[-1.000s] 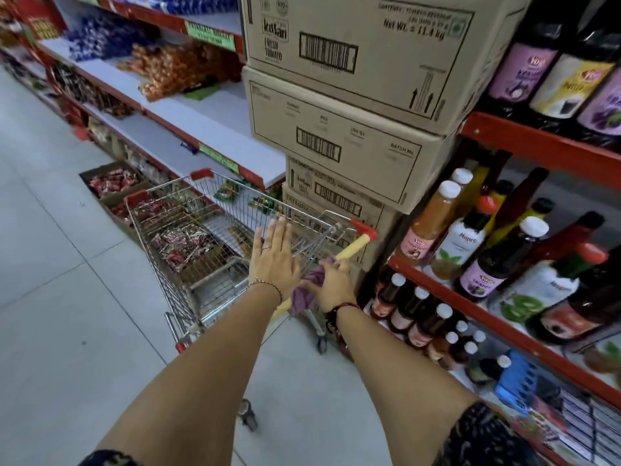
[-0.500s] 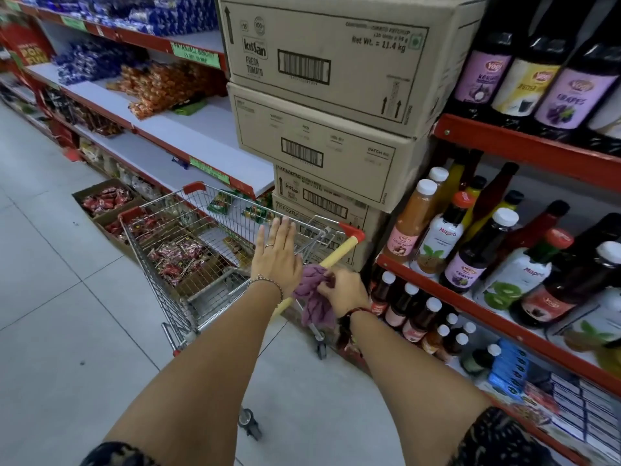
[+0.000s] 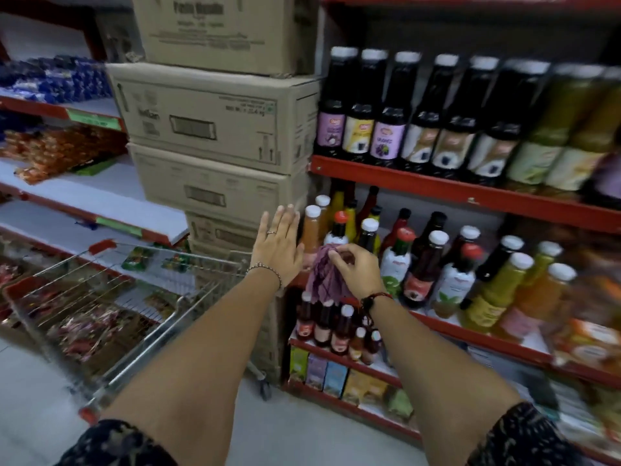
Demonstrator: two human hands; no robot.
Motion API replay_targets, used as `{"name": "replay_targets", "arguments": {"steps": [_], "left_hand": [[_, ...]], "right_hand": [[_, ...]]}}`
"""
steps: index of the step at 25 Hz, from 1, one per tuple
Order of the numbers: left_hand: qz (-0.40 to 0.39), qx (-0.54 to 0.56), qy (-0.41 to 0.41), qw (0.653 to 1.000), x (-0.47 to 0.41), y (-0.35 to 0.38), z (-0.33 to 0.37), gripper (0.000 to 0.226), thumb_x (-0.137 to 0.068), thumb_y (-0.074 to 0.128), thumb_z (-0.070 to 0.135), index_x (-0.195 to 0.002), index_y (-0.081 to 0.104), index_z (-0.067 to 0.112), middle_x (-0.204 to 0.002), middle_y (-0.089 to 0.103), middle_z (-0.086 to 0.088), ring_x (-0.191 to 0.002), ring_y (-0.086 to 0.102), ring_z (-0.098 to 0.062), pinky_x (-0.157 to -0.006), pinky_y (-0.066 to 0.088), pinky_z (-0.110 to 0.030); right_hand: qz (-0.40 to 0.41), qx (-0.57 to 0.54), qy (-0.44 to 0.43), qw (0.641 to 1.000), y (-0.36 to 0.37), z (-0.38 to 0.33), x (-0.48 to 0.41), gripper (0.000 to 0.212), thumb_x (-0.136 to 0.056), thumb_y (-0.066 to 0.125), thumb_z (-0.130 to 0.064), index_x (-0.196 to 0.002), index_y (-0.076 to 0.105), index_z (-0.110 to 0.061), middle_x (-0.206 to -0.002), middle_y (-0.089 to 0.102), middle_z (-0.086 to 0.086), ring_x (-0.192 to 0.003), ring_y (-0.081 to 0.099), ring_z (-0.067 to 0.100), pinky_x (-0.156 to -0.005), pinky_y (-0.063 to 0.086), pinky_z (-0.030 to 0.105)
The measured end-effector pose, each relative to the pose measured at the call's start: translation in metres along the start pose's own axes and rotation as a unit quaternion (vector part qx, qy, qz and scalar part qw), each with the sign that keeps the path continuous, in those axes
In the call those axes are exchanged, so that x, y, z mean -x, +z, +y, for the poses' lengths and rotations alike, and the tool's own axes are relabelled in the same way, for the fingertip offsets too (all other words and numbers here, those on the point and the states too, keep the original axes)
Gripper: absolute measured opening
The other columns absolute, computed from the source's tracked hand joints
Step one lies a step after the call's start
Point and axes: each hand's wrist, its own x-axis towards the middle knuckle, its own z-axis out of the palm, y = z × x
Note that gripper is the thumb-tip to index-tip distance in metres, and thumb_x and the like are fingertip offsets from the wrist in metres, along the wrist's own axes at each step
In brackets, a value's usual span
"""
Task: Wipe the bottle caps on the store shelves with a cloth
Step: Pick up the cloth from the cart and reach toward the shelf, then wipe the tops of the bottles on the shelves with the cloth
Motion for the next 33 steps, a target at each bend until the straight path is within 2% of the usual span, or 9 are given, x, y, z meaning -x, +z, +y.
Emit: {"name": "replay_targets", "arguments": {"steps": [4,12,19,22,24,26,28,32,33], "left_hand": [[0.042,-0.001,0.061,0.997,-0.038,-0.031,0.063,0.07,-0.101,0.019,0.041,-0.16,-0.001,0.009,-0.171,-0.004,-0.008,-0.159,-0.006,-0.025,-0.126,-0.011,-0.048],[0.141,0.114,0.134,0.974,-0.154,-0.102,0.126,0.066,-0.102,0.021,0.039,-0.161,0.008,0.013,-0.172,0.005,-0.003,-0.159,-0.002,-0.021,-0.128,0.0,-0.046],[0.175,0.333,0.239,0.895,-0.293,-0.178,0.142,0.055,-0.106,0.023,0.034,-0.156,0.033,0.013,-0.165,0.032,-0.004,-0.158,0.013,-0.021,-0.128,-0.003,-0.042],[0.101,0.391,0.255,0.878,-0.344,-0.197,0.146,0.056,-0.106,0.019,0.036,-0.149,0.046,0.012,-0.159,0.043,-0.01,-0.154,0.028,-0.023,-0.128,0.003,-0.04],[0.051,0.396,0.237,0.886,-0.368,-0.2,0.15,0.064,-0.104,0.019,0.047,-0.136,0.061,0.011,-0.145,0.057,-0.017,-0.139,0.049,-0.031,-0.122,0.027,-0.044],[0.043,0.376,0.235,0.895,-0.387,-0.2,0.15,0.07,-0.101,0.02,0.055,-0.122,0.071,0.012,-0.128,0.067,-0.019,-0.122,0.06,-0.035,-0.107,0.044,-0.045],[0.064,0.379,0.253,0.888,-0.401,-0.198,0.147,0.067,-0.1,0.019,0.055,-0.118,0.075,0.021,-0.12,0.072,-0.016,-0.115,0.063,-0.033,-0.103,0.047,-0.044],[0.086,0.413,0.282,0.862,-0.414,-0.195,0.141,0.066,-0.1,0.019,0.053,-0.11,0.08,0.028,-0.08,0.062,0.002,-0.099,0.067,-0.029,-0.101,0.049,-0.04],[0.092,0.426,0.288,0.853,-0.417,-0.192,0.142,0.066,-0.1,0.019,0.051,-0.107,0.081,0.029,-0.083,0.073,-0.02,-0.094,0.066,-0.026,-0.1,0.049,-0.038]], "right_hand": [[0.06,0.047,-0.007,0.997,-0.082,0.011,0.001,0.028,-0.098,0.056,-0.046,-0.113,0.066,-0.025,-0.109,0.07,-0.004,-0.092,0.06,0.011,-0.092,0.053,0.031],[0.3,0.039,-0.046,0.952,-0.202,-0.016,-0.064,0.025,-0.094,0.06,-0.047,-0.105,0.069,-0.026,-0.097,0.07,-0.01,-0.09,0.066,0.009,-0.081,0.058,0.033],[0.432,0.027,-0.117,0.894,-0.251,-0.073,-0.18,0.022,-0.091,0.061,-0.046,-0.098,0.071,-0.027,-0.087,0.071,-0.012,-0.08,0.066,0.001,-0.074,0.06,0.03],[0.458,0.087,-0.123,0.876,-0.257,-0.093,-0.223,0.021,-0.089,0.061,-0.047,-0.096,0.067,-0.029,-0.09,0.069,-0.013,-0.081,0.066,0.005,-0.071,0.057,0.03],[0.455,0.142,-0.122,0.87,-0.252,-0.094,-0.243,0.018,-0.09,0.06,-0.045,-0.097,0.063,-0.029,-0.094,0.066,-0.012,-0.083,0.064,0.009,-0.069,0.054,0.031],[0.447,0.198,-0.123,0.864,-0.241,-0.087,-0.259,0.02,-0.094,0.056,-0.043,-0.102,0.061,-0.026,-0.101,0.063,-0.007,-0.087,0.064,0.015,-0.066,0.052,0.032],[0.436,0.237,-0.125,0.859,-0.227,-0.076,-0.268,0.026,-0.097,0.053,-0.042,-0.112,0.06,-0.022,-0.113,0.059,-0.002,-0.096,0.064,0.02,-0.066,0.054,0.033],[0.423,0.262,-0.126,0.858,-0.197,-0.053,-0.276,0.05,-0.096,0.059,-0.034,-0.14,0.048,-0.015,-0.141,0.044,0.01,-0.121,0.054,0.023,-0.088,0.056,0.033],[0.422,0.27,-0.131,0.856,-0.19,-0.045,-0.274,0.05,-0.097,0.058,-0.029,-0.143,0.046,-0.015,-0.143,0.043,0.012,-0.124,0.052,0.024,-0.094,0.053,0.032]]}}
